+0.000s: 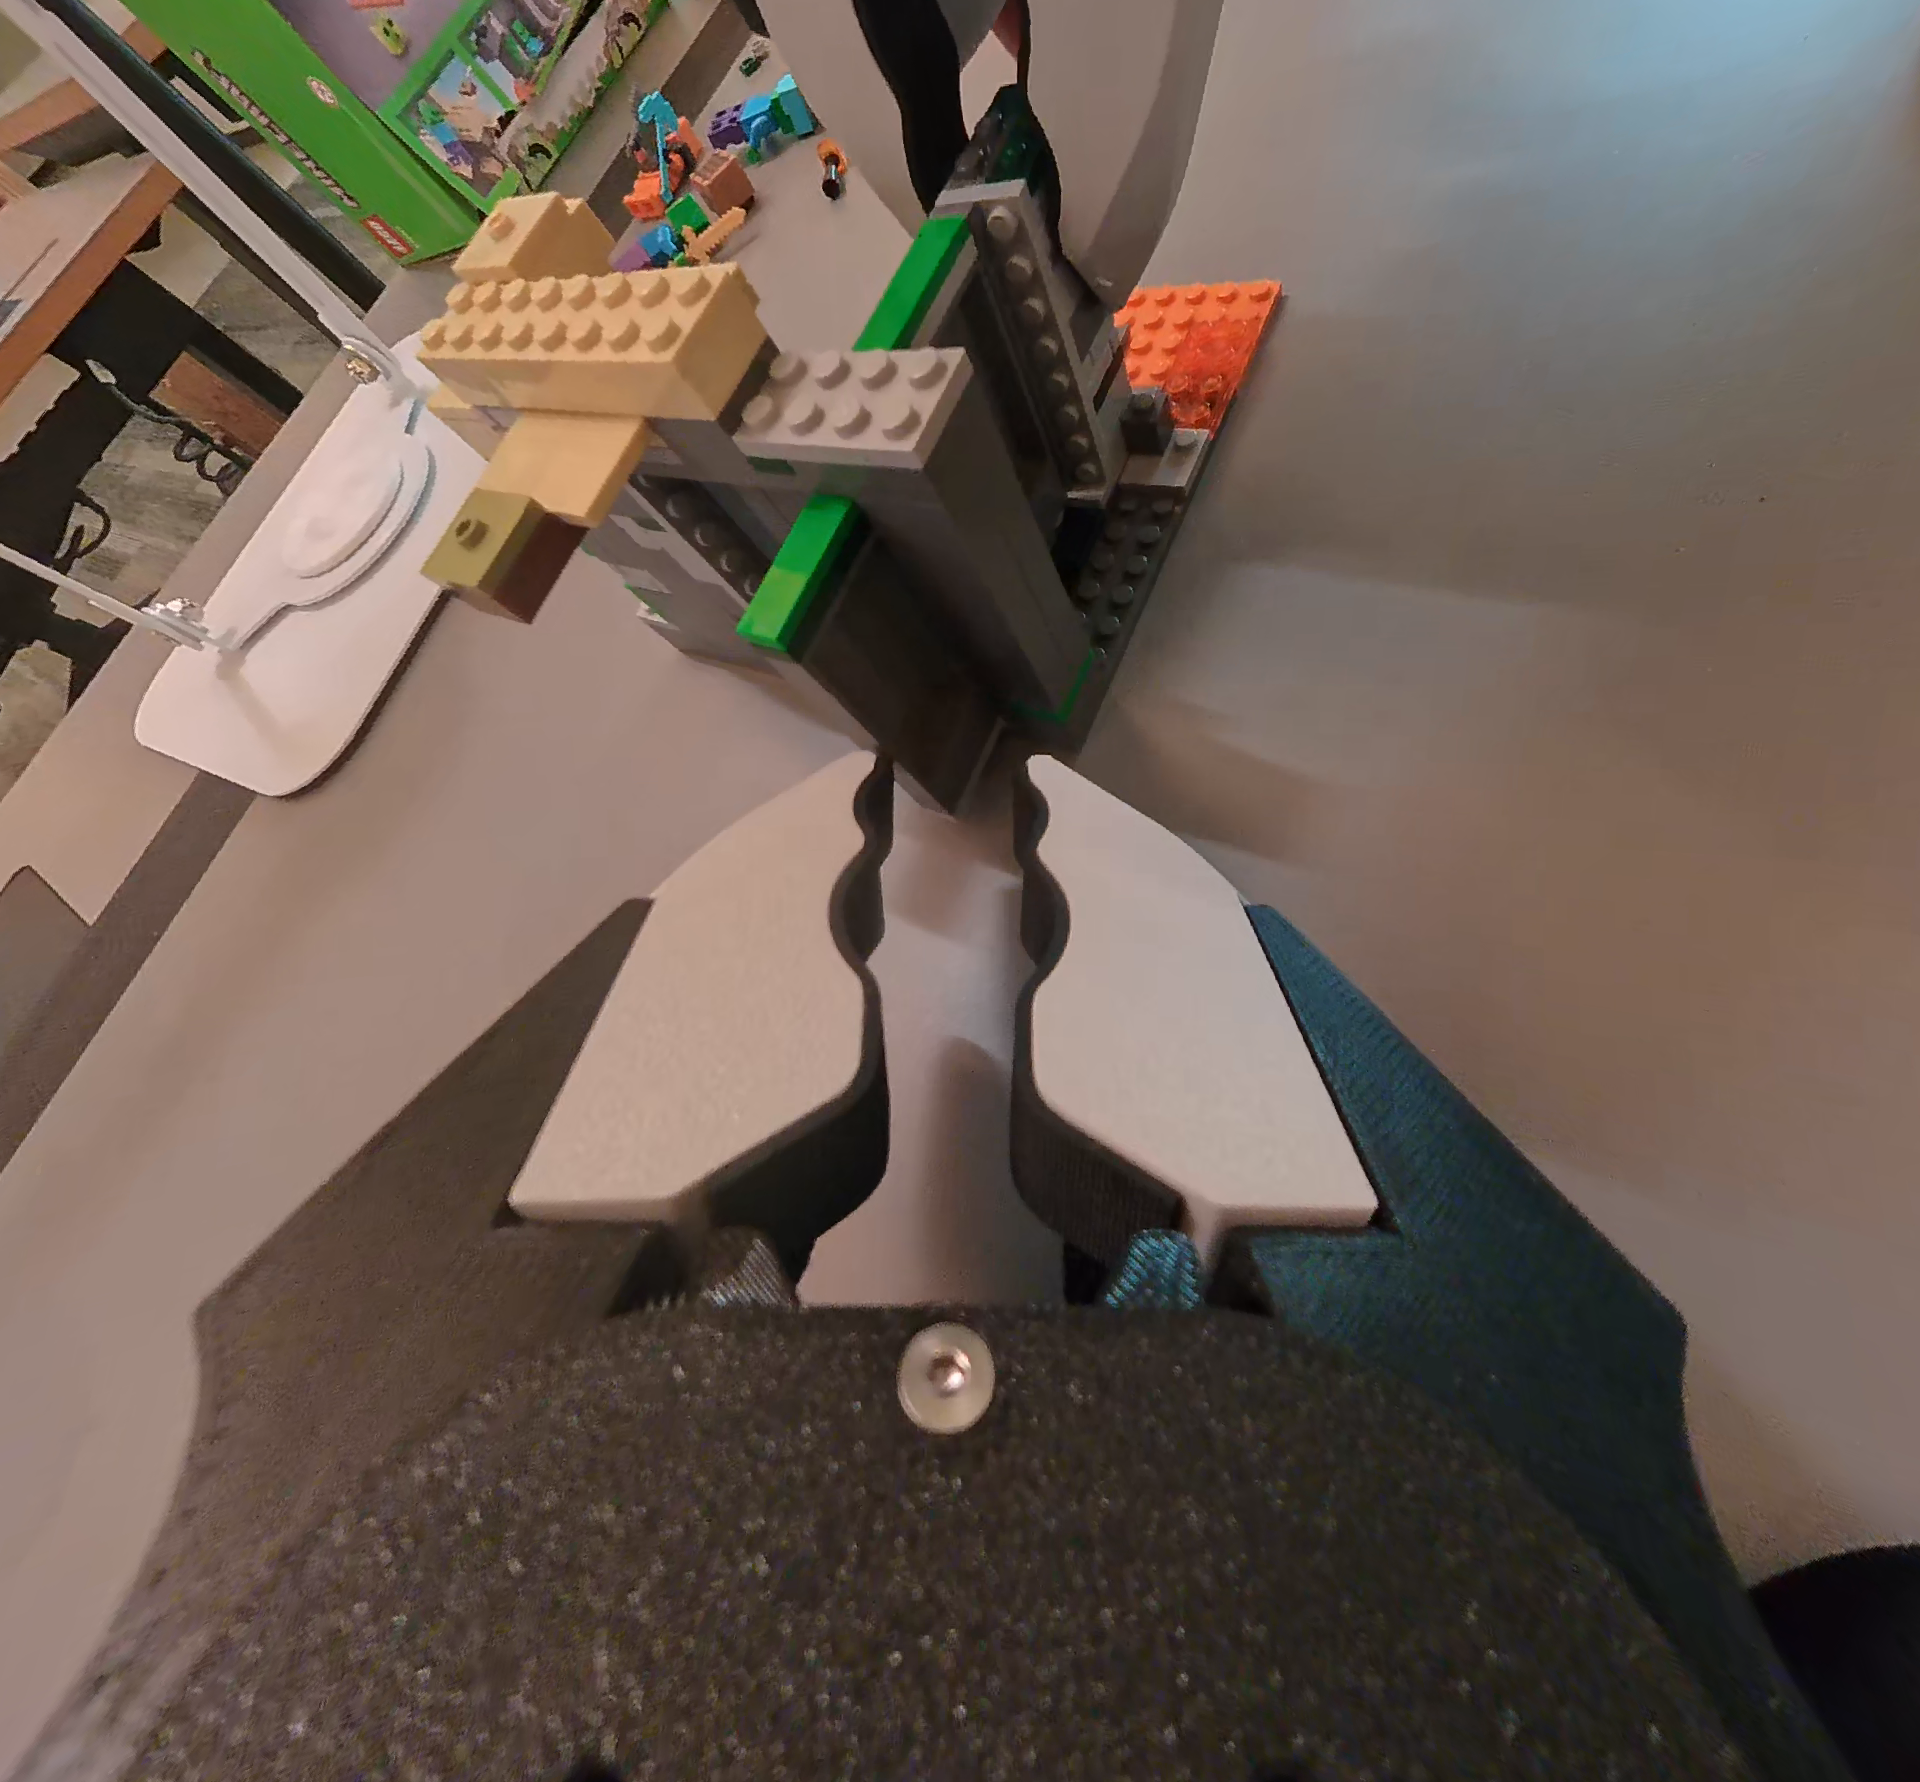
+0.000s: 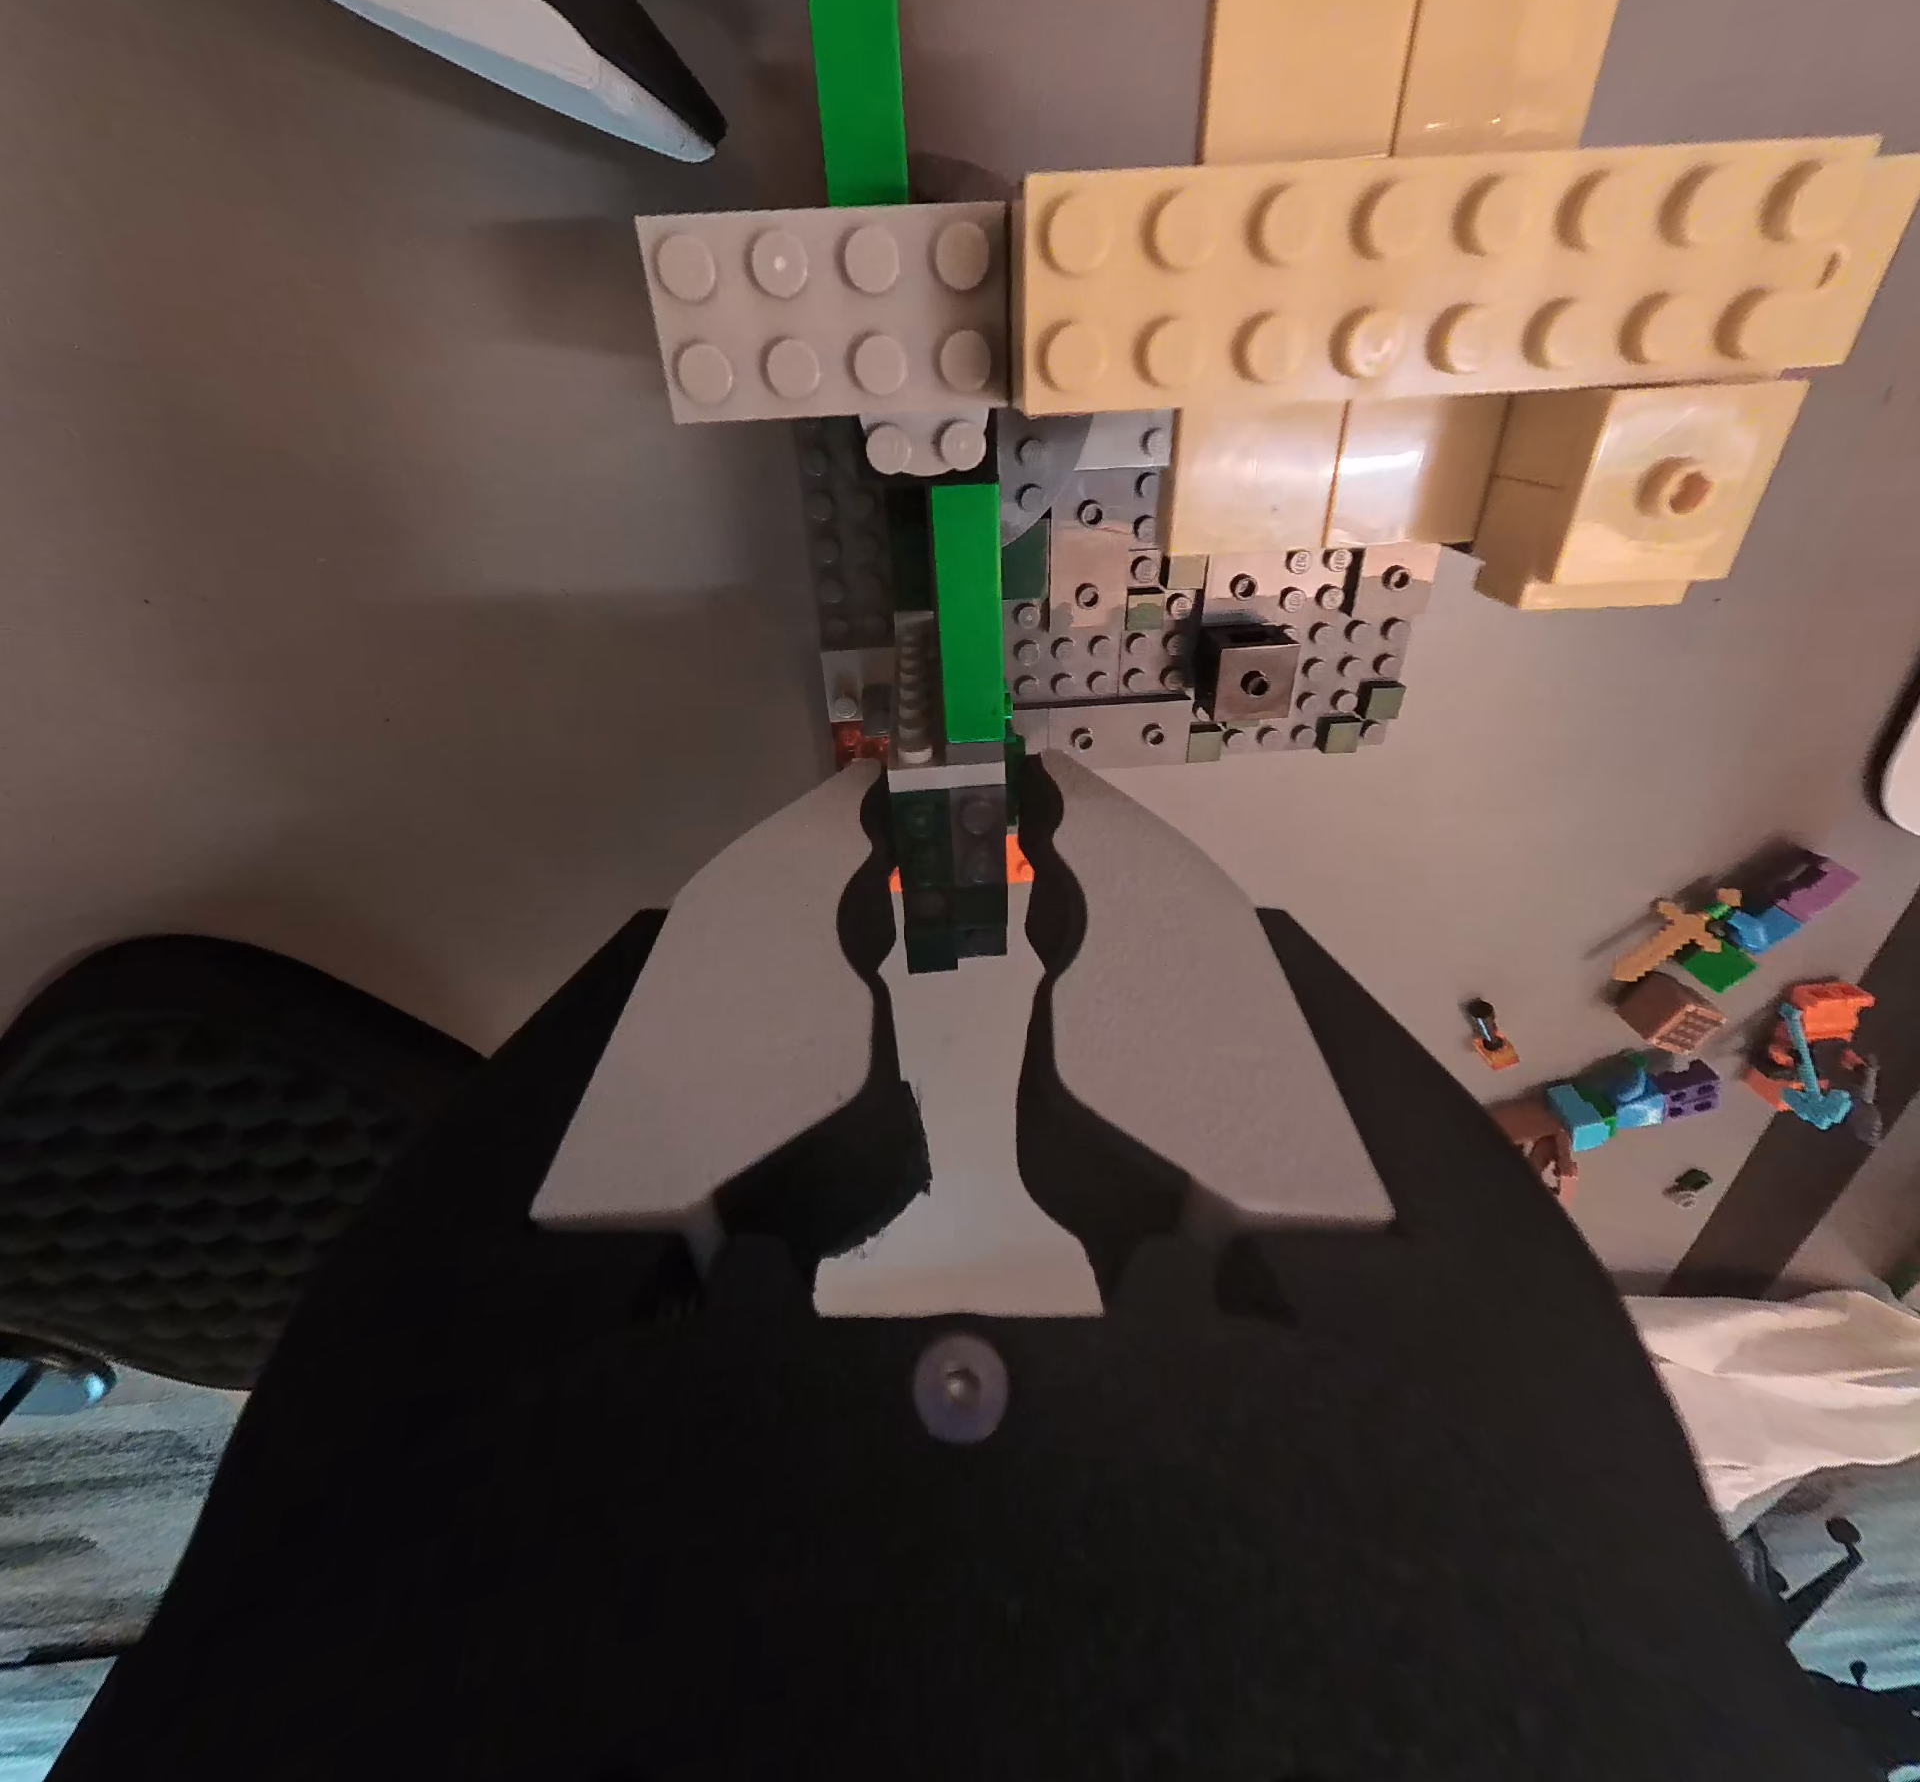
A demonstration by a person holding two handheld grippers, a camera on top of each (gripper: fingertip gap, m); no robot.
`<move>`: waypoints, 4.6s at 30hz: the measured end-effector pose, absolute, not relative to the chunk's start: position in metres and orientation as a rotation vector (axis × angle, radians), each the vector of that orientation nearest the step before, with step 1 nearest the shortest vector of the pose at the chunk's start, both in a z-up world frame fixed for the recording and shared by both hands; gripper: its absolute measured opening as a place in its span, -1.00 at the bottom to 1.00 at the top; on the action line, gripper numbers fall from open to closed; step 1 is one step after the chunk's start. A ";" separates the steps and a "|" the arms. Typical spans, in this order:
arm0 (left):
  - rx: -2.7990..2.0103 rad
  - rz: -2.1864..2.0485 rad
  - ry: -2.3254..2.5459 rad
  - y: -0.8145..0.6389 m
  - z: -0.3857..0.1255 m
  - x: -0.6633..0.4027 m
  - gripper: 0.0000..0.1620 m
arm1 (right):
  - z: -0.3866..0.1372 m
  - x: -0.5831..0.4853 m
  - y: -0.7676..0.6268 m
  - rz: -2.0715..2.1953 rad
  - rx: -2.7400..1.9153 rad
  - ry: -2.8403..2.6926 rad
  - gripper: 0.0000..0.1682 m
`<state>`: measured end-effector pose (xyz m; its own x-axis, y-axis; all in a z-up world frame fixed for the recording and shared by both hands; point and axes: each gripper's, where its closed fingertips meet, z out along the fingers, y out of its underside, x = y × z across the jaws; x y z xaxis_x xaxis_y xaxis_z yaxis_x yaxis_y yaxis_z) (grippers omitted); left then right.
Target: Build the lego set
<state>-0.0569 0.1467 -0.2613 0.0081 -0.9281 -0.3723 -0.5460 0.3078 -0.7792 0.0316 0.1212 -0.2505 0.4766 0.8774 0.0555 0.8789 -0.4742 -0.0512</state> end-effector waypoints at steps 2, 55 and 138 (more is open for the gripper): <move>-1.357 -0.525 1.660 0.147 -0.261 -0.057 -0.73 | -0.251 0.031 0.121 -0.029 -2.637 -1.563 -0.74; -1.256 -0.635 1.590 0.123 -0.227 -0.061 -0.79 | -0.282 0.023 0.114 0.280 -2.207 -1.067 -0.63; -1.735 -0.542 1.284 0.165 -0.251 -0.045 -0.70 | -0.279 -0.017 0.118 0.149 -2.294 -0.742 -0.81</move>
<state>-0.0453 0.1650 -0.2513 0.3692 -0.9168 -0.1524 -0.5302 -0.0731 -0.8447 -0.0167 0.1177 -0.2794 0.8283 0.5510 0.1021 0.4693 -0.5825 -0.6637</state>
